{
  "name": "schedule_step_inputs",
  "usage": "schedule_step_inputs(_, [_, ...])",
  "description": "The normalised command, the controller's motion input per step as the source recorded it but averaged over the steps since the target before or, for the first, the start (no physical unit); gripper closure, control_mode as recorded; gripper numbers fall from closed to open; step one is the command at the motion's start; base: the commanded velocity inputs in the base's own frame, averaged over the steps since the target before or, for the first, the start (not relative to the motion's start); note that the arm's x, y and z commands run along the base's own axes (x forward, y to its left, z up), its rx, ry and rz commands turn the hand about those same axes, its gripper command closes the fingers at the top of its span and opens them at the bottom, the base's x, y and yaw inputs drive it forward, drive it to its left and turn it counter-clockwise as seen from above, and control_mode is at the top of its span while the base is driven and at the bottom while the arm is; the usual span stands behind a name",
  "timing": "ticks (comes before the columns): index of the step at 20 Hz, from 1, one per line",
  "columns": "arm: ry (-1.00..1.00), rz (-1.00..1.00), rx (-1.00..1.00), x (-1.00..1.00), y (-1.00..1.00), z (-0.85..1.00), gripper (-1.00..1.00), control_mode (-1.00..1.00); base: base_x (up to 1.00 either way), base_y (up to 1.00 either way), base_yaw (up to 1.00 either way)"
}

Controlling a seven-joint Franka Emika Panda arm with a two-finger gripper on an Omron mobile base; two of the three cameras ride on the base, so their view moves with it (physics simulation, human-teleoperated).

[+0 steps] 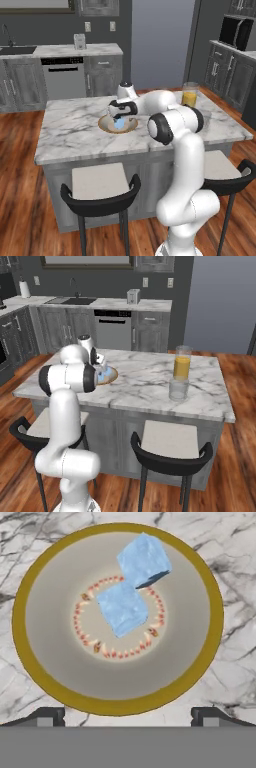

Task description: There are two ice cubes in the ice bowl. Place both ice cubes in the glass cup.

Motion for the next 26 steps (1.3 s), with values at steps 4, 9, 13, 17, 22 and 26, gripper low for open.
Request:
schedule_step_inputs(4, [0.00, 0.00, 0.00, 0.23, 0.00, -0.28, -1.00, -1.00, 0.00, 0.00, 0.00])
schedule_step_inputs(9, [0.00, 0.00, 0.00, 0.27, 0.00, -0.20, -1.00, -1.00, 0.00, 0.00, 0.00])
schedule_step_inputs(13, [0.00, 0.00, 0.00, 0.34, 0.00, -0.17, -1.00, -1.00, 0.00, 0.00, 0.00])
schedule_step_inputs(17, [0.00, 0.00, 0.00, 0.35, 0.00, -0.16, -1.00, -1.00, 0.00, 0.00, 0.00])
schedule_step_inputs(22, [0.00, 0.00, 0.00, 0.32, 0.00, -0.13, -1.00, -1.00, 0.00, 0.00, 0.00])
schedule_step_inputs(26, [0.00, 0.00, 0.00, 0.19, 0.00, -0.16, -1.00, -1.00, 0.00, 0.00, 0.00])
